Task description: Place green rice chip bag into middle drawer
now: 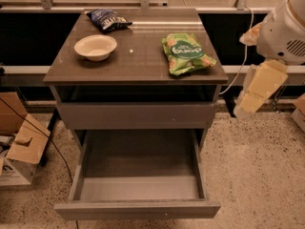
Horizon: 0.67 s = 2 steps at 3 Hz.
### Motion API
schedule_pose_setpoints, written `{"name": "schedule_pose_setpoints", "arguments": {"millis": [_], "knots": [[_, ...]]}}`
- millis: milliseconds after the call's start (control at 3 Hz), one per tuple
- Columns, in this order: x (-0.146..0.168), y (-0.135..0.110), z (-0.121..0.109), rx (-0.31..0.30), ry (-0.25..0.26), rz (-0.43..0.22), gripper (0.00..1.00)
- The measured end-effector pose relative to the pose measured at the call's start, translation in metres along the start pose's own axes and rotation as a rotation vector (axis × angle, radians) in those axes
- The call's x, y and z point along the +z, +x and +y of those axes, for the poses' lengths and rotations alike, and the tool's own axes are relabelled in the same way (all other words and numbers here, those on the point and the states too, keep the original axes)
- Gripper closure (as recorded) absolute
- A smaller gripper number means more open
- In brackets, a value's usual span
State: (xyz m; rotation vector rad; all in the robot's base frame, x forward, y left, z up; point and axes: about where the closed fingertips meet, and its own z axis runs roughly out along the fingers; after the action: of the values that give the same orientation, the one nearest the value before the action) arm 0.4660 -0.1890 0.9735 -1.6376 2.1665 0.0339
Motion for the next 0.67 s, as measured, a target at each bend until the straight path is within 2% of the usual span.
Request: {"name": "schedule_pose_setpoints", "arguments": {"millis": [333, 667], "knots": [[0.02, -0.023, -0.021, 0.031, -0.015, -0.085, 0.0], [0.031, -0.035, -0.033, 0.04, -0.022, -0.117, 0.0]]}}
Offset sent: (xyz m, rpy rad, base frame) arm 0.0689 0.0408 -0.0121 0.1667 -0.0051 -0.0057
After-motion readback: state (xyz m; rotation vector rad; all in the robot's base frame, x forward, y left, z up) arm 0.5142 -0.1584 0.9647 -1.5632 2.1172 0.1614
